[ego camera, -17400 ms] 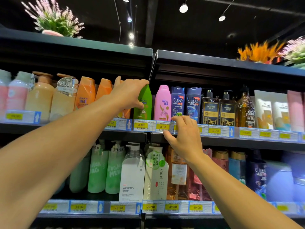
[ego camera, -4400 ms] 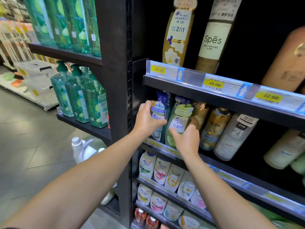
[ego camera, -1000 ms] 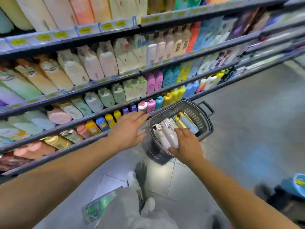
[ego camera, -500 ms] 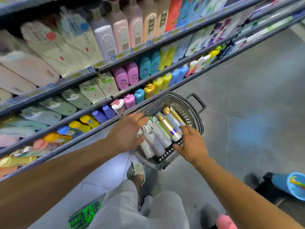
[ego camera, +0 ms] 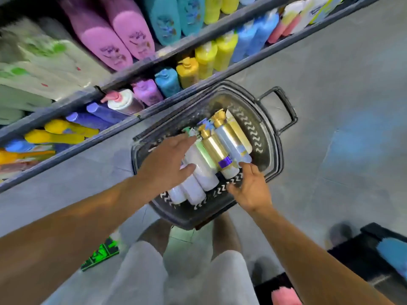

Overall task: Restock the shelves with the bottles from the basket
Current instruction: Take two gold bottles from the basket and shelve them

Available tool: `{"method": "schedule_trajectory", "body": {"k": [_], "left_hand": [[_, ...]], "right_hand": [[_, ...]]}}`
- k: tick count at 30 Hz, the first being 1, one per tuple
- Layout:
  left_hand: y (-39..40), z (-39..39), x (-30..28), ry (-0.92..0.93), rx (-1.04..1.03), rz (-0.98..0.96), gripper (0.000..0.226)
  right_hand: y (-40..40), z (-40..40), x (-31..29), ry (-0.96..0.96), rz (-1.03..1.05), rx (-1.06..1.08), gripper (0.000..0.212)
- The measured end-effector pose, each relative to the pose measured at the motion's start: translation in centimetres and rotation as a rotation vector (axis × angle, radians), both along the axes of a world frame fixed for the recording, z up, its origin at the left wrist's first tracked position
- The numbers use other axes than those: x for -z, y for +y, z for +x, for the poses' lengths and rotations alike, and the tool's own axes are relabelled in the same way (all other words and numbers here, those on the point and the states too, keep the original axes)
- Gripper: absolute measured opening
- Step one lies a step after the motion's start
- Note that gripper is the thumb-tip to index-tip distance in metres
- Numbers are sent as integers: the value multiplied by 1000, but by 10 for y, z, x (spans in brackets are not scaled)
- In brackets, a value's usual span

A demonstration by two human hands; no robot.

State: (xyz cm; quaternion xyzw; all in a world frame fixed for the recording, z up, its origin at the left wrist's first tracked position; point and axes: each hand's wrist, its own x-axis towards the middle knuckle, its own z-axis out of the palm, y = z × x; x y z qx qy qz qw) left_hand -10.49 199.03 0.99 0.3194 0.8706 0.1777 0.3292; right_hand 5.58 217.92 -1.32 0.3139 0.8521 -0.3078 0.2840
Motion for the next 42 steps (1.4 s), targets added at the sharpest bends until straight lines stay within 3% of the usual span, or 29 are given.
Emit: {"method": "schedule_trajectory", "body": {"k": [10, 15, 21, 29, 36, 42], "left_hand": [[83, 13, 135, -210, -451, -58, 69], [121, 46, 170, -345, -806, -9, 74], [144, 68, 200, -339, -1102, 0, 81], [161, 76, 221, -238, -1189, -76, 101], [166, 70, 234, -221, -1071, -70, 116], [155, 55, 228, -273, -1083, 9, 117]], "right_hand": [[67, -31, 135, 95, -58, -36, 69], [93, -53, 177, 78, -85, -43, 80], [104, -60, 213, -19, -158, -151, 92], [99, -61, 228, -4, -71, -89, 88], [89, -44, 217, 121, 119, 61, 84], [90, -38, 224, 89, 73, 14, 89]]}}
